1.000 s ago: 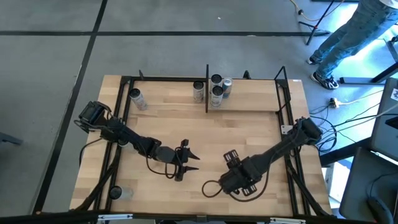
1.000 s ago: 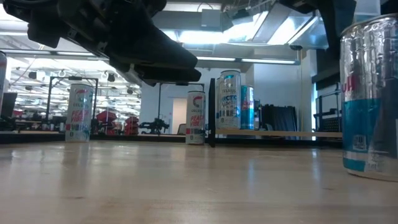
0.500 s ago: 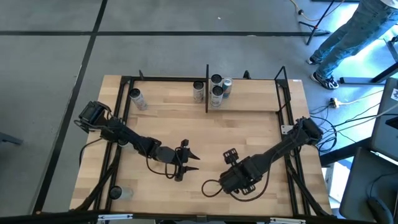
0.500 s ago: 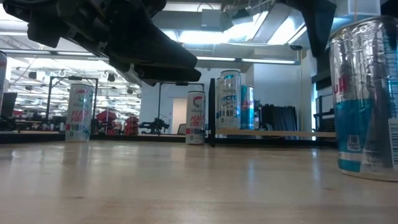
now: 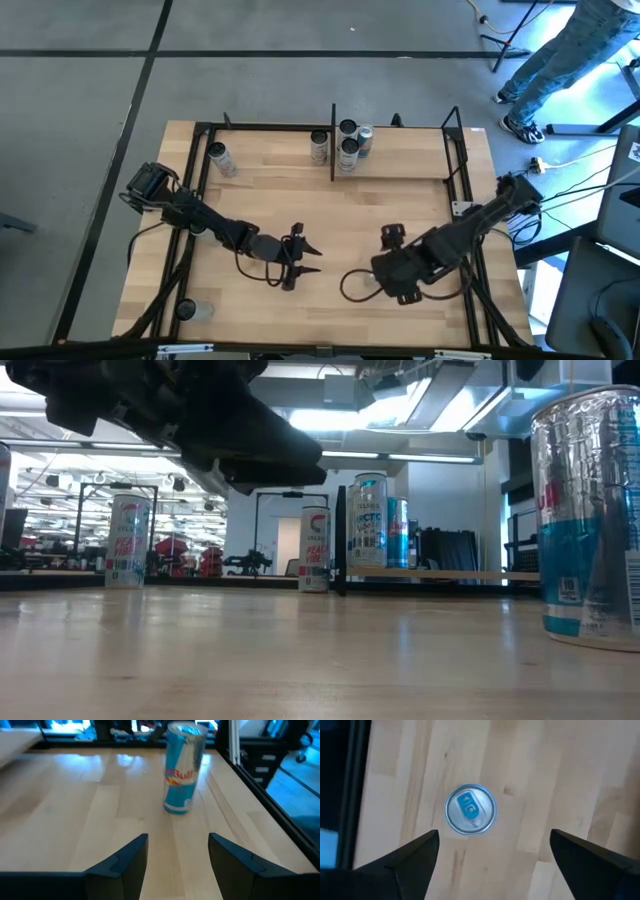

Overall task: Place canned beverage on shelf
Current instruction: Put the blue soda can on the shelf aligned with the other blue soda can

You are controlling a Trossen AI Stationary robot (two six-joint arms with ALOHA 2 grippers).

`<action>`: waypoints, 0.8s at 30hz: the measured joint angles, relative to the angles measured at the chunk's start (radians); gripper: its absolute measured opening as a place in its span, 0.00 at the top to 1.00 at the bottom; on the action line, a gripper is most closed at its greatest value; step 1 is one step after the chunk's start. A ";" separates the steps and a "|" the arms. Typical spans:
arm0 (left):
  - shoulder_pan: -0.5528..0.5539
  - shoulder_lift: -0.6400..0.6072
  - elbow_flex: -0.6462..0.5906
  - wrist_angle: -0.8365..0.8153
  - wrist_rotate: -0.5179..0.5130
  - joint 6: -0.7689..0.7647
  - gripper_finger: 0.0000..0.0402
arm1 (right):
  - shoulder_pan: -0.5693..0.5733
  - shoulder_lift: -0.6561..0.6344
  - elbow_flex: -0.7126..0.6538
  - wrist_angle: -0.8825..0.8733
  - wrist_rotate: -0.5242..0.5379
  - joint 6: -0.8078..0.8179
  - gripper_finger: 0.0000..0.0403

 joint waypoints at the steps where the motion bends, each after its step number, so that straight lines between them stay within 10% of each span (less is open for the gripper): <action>1: 0.000 0.000 0.000 0.011 -0.013 0.000 0.52 | 0.008 -0.013 -0.021 0.014 0.026 0.030 0.10; 16: 0.067 0.209 0.189 0.075 -0.058 0.034 0.52 | 0.236 -0.320 -0.670 0.471 0.279 0.473 0.09; 24: 0.107 0.305 0.322 0.070 -0.084 0.038 0.52 | 0.246 -0.303 -0.876 0.890 0.238 0.492 0.09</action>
